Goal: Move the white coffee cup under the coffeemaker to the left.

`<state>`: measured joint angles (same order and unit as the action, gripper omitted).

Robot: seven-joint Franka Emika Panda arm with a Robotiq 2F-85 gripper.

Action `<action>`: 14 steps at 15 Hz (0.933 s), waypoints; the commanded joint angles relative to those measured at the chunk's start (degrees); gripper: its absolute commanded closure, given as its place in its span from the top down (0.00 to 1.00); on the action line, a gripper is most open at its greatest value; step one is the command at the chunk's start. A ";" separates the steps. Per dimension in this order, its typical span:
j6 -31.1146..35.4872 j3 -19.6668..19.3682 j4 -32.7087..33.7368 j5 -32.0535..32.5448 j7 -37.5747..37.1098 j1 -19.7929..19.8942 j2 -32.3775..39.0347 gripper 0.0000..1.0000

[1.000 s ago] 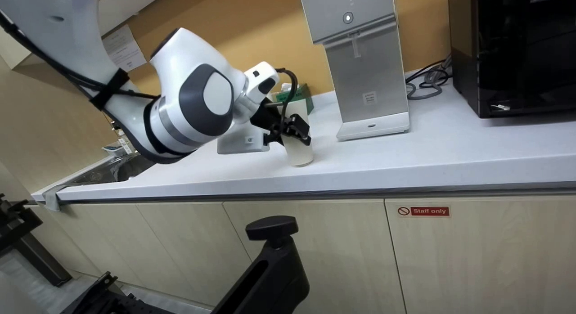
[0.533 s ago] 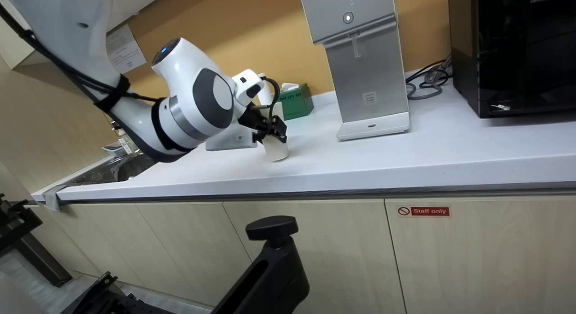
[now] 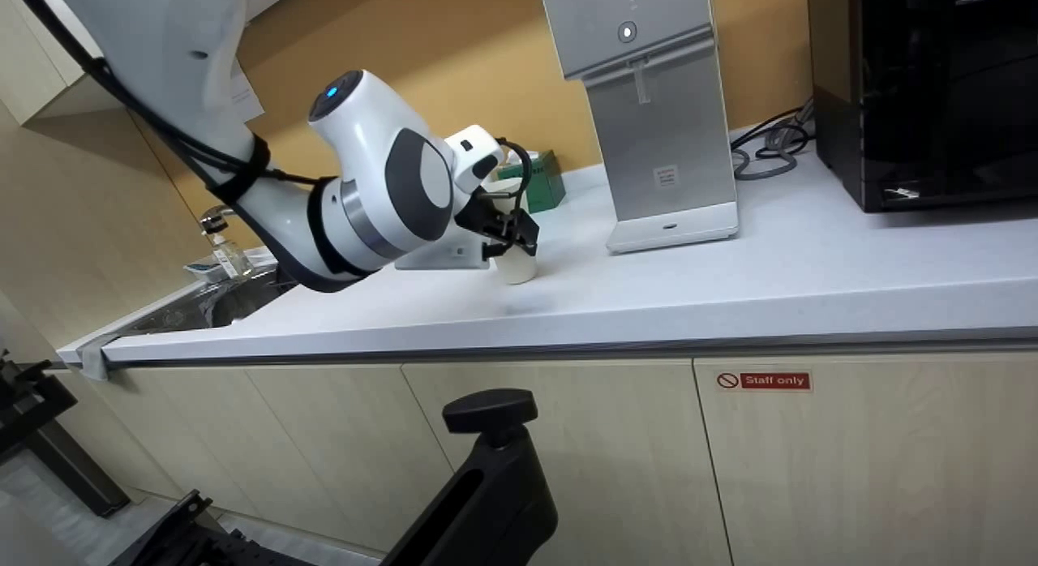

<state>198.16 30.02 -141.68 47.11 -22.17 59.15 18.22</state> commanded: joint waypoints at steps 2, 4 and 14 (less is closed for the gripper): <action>-0.01 1.47 0.30 0.85 2.34 3.32 2.74 1.00; -0.01 0.98 -0.68 0.75 3.25 3.41 2.49 1.00; -7.46 8.04 -12.43 2.41 0.61 9.52 -14.35 1.00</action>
<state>191.92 34.80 -148.95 48.93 -18.15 65.56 13.62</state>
